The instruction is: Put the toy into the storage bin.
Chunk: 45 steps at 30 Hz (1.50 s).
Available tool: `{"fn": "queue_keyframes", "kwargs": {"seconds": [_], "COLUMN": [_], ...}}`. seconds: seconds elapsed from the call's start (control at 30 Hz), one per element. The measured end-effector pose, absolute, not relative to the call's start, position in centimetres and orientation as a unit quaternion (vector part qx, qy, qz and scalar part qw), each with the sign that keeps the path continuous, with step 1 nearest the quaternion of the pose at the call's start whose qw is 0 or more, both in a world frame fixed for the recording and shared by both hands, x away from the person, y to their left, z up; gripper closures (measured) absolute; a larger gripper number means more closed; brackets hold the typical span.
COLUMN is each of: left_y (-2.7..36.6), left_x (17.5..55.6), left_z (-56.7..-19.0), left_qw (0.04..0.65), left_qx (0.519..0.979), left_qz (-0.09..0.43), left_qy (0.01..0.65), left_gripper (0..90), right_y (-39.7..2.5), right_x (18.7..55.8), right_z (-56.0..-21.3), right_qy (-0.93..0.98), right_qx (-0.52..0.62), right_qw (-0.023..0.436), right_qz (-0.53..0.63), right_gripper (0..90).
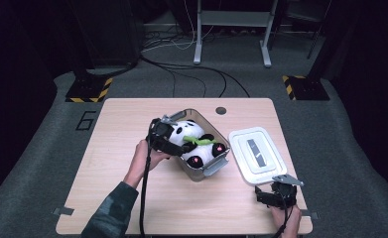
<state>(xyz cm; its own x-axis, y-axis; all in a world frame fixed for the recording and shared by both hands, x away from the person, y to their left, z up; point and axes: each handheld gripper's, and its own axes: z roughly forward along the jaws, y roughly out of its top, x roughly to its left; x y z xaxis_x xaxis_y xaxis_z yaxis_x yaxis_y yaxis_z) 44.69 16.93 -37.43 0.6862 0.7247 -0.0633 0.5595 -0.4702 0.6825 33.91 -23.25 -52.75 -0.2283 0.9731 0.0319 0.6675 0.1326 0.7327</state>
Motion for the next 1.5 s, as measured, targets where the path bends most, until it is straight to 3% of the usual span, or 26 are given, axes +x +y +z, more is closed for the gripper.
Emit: {"fn": "queue_keyframes", "kwargs": {"seconds": [0.3,0.6,1.07,1.3,1.5], "left_y": [17.1,13.1,11.7,13.1,15.5], "left_x": [42.8,42.5,42.8,42.8,41.7], "left_z": [-36.8,-38.8,-39.8,-39.3,-37.9], "left_qw": [0.355,0.303,0.25,0.322,0.378], "left_qx": [0.855,0.882,0.894,0.87,0.839], "left_qz": [0.117,0.126,0.16,0.135,0.15], "left_qy": [0.361,0.339,0.335,0.347,0.362], "left_gripper": [11.0,6.8,4.7,1.8,2.8], "right_y": [-23.2,-23.3,-23.2,-23.3,-23.3], "right_x": [33.9,33.9,33.9,33.9,33.9], "right_z": [-52.8,-52.7,-52.8,-52.8,-52.7], "right_qy": [0.715,0.715,0.716,0.715,0.716], "right_qx": [0.573,0.573,0.572,0.573,0.572], "right_qw": [0.237,0.237,0.237,0.237,0.237], "right_qz": [0.322,0.322,0.322,0.323,0.323], "right_gripper": [7.8,7.8,7.8,7.9,7.8]}}
